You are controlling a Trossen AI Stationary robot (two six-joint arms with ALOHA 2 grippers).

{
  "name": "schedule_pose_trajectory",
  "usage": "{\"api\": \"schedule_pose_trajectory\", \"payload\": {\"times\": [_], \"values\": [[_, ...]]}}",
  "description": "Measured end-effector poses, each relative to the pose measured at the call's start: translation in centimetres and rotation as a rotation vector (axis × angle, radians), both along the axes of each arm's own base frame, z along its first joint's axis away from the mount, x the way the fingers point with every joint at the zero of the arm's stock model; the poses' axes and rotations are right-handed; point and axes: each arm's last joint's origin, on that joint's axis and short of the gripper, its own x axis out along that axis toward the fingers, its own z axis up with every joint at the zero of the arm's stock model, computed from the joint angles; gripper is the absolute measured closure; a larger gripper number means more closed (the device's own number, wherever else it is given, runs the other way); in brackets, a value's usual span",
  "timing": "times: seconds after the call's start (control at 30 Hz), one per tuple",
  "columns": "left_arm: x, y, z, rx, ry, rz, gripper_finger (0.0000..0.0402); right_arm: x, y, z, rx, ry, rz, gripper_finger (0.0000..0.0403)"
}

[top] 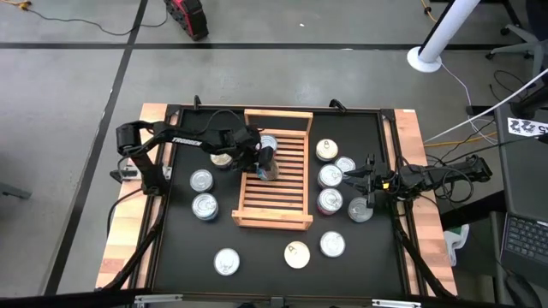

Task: Stack canned seafood by type on shelf
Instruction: Put the blue-pink tuna can on the shelf

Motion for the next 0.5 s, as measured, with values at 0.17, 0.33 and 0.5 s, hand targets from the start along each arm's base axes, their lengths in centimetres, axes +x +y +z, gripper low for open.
{"api": "schedule_pose_trajectory", "payload": {"times": [0.17, 0.33, 0.5], "values": [[-0.23, 0.04, -0.13, 0.007, 0.023, -0.015, 0.02, 0.0, 0.0, 0.0, 0.0, 0.0, 0.0, 0.0267], [-0.37, -0.03, -0.22, 0.036, 0.034, -0.063, 0.0189, 0.0, 0.0, 0.0, 0.0, 0.0, 0.0, 0.0267], [-0.46, -0.05, -0.28, 0.084, 0.036, -0.121, 0.0173, 0.0, 0.0, 0.0, 0.0, 0.0, 0.0, 0.0267]]}}
